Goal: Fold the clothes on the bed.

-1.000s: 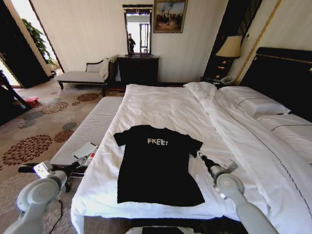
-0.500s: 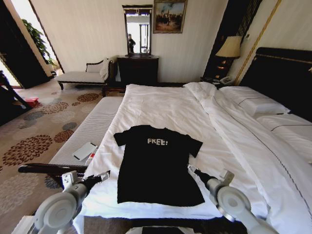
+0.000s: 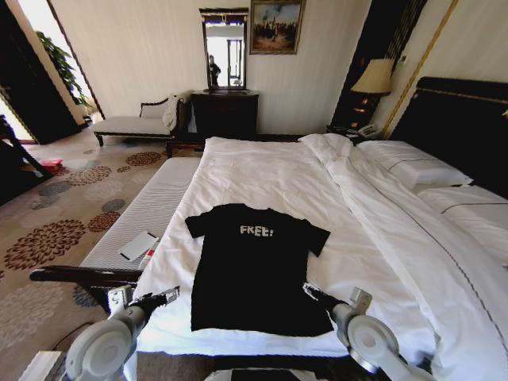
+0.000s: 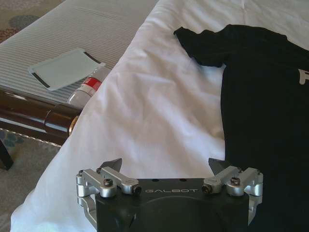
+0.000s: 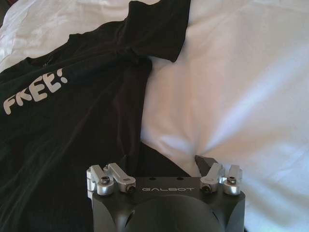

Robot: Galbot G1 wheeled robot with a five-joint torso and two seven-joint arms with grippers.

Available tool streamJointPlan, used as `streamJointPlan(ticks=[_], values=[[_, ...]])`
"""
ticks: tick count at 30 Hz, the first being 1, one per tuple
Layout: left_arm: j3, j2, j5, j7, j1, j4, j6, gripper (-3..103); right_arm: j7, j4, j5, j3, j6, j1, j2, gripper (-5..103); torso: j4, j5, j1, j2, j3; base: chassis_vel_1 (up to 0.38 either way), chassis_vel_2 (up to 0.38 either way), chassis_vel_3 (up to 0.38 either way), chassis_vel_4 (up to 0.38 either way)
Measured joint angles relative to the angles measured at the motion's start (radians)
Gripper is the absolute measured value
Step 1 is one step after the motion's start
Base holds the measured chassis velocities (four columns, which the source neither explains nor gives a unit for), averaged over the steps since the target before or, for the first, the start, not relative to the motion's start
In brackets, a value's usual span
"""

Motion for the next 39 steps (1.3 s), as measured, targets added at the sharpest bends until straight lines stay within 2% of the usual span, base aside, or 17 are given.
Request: streamJointPlan(ticks=[1,4,7,10,12,15,16,20,29,32,39], values=[[-0.002,0.000,0.001,0.000,-0.001,0.000,0.000,100,0.000,0.005,0.000,0.000,0.001,-0.005,0.001,79,0.0000,0.0000,0.000,0.000,0.000,0.000,0.000,0.000,0.000],[-0.008,0.002,0.005,0.000,-0.007,0.003,0.000,100,0.002,0.033,0.000,0.000,0.004,-0.034,0.005,62,-0.0001,0.0001,0.000,0.000,0.000,0.000,0.000,0.000,0.000],[-0.009,0.002,0.008,0.000,-0.011,0.005,0.000,100,0.007,0.050,0.000,-0.002,0.005,-0.049,0.007,57,-0.0001,0.0000,0.000,0.000,0.000,0.000,0.000,0.000,0.000],[-0.009,0.000,0.016,0.000,-0.019,0.013,0.000,100,0.014,0.074,-0.001,-0.005,0.005,-0.068,0.012,41,-0.0001,0.0000,0.000,0.000,0.000,0.000,0.000,0.000,0.000],[-0.009,-0.001,0.018,0.000,-0.020,0.014,0.000,100,0.015,0.077,-0.002,-0.005,0.005,-0.070,0.012,41,0.0000,0.0000,0.000,0.000,0.000,0.000,0.000,0.000,0.000],[-0.009,-0.003,0.028,0.000,-0.023,0.016,0.000,100,0.020,0.087,-0.002,0.000,0.005,-0.083,0.012,25,0.0000,0.0001,0.000,0.000,0.000,0.000,0.000,0.000,0.000],[-0.009,-0.003,0.028,0.000,-0.023,0.016,0.000,100,0.020,0.087,-0.002,0.000,0.005,-0.083,0.012,25,0.0000,0.0001,0.000,0.000,0.000,0.000,0.000,0.000,0.000],[-0.016,-0.003,0.029,0.000,-0.027,0.017,0.000,100,0.029,0.107,-0.009,0.002,0.004,-0.113,0.014,4,0.0000,0.0001,0.000,0.000,0.000,0.000,0.000,0.000,0.000],[-0.019,-0.002,0.028,-0.001,-0.038,0.020,0.000,100,0.041,0.134,-0.022,0.000,0.004,-0.157,0.018,0,0.0001,0.0001,0.000,0.000,0.000,0.000,0.000,0.000,0.000],[-0.021,0.001,0.028,-0.002,-0.050,0.024,0.000,100,0.062,0.174,-0.044,-0.014,0.004,-0.219,0.016,0,0.0000,0.0001,0.000,0.000,0.000,0.000,0.000,0.000,0.000],[-0.001,-0.013,0.035,-0.003,-0.051,0.027,0.000,100,0.070,0.181,-0.054,-0.006,0.008,-0.220,0.016,0,-0.0001,0.0001,0.000,0.000,0.000,0.000,0.000,0.000,0.000]])
